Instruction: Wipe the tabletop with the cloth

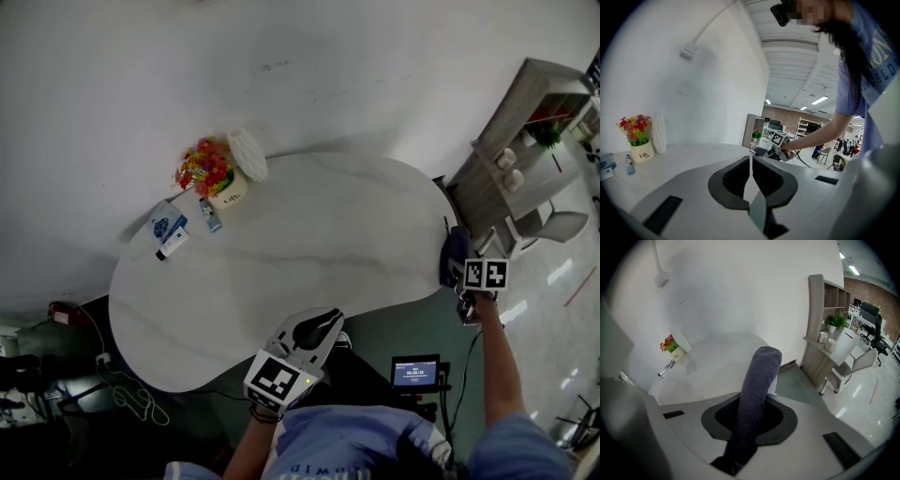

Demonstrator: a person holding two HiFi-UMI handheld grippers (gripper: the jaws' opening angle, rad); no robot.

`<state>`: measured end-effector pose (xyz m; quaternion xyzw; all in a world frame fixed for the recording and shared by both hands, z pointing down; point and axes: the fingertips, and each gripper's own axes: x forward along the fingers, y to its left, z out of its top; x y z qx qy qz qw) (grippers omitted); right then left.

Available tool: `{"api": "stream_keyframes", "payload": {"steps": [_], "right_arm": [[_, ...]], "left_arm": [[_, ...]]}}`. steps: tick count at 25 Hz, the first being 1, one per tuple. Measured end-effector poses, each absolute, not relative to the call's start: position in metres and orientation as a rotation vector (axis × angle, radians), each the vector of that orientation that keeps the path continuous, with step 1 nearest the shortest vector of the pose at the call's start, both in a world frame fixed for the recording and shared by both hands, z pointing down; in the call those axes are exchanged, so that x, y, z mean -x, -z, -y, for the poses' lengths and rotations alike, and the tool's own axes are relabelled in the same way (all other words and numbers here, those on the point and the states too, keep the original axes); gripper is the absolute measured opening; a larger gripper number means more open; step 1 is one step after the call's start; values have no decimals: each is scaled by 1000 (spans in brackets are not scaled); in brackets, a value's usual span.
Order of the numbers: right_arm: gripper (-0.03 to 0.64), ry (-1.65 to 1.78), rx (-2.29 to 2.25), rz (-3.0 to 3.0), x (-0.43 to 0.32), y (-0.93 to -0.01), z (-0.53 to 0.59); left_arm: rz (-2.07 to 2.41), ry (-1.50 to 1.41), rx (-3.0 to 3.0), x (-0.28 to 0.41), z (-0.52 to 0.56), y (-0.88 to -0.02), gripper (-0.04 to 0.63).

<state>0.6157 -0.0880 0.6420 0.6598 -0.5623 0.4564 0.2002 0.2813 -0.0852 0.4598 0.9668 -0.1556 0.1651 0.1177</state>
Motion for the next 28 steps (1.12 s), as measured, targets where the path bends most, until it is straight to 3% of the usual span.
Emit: {"api": "stream_keyframes", "payload": {"steps": [7,14,28], "right_arm": [[74,-1236,-1818,1697,-573,-618,102],[74,-1173,-1688,1883,-474,-587,134],[74,-1015,-1150,2190,-138,-567,120]], "left_arm": [[551,-478,-2804,-252,84,-459,15],[714,-437,-2784,-187,81,-447,15],[1085,-399,-2616,44,21,-454,15]]}}
